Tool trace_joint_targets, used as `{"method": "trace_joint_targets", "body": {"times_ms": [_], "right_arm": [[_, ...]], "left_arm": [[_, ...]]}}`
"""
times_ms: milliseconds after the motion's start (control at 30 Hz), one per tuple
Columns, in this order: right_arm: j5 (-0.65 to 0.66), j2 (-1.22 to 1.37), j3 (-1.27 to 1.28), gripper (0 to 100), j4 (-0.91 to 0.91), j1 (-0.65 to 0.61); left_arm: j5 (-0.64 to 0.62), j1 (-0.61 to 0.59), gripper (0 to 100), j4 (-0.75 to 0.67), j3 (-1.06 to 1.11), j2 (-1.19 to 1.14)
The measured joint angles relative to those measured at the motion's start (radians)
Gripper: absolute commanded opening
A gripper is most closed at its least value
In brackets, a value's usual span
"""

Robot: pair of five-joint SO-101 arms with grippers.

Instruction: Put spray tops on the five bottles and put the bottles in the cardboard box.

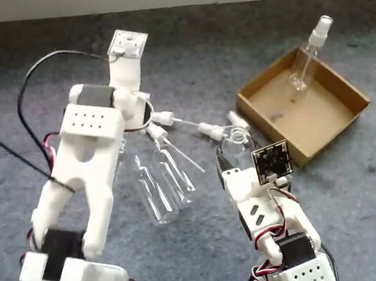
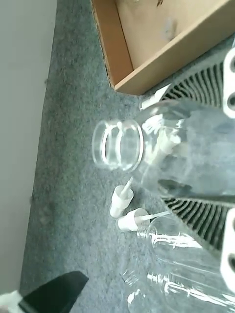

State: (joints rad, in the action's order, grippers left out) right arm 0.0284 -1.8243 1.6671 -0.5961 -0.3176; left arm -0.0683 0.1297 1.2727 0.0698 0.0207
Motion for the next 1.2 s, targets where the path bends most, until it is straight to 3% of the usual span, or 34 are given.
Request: {"method": "trace_joint_targets", "body": {"times_ms": [233,800,1200], "right_arm": [[0.0,0.0,0.0,9.2,0.0,0.0],[0.0,0.0,0.0,9.2,0.0,0.0],[0.0,0.0,0.0,9.2,0.0,0.0]], "left_arm": [[-0.184,0.077,27,0.077,-0.216,-0.233],[-0.589,0.081,26,0.107,-0.657,-0.687],[-0.664,0.087,26,0.12,-0.686,-0.779]]}}
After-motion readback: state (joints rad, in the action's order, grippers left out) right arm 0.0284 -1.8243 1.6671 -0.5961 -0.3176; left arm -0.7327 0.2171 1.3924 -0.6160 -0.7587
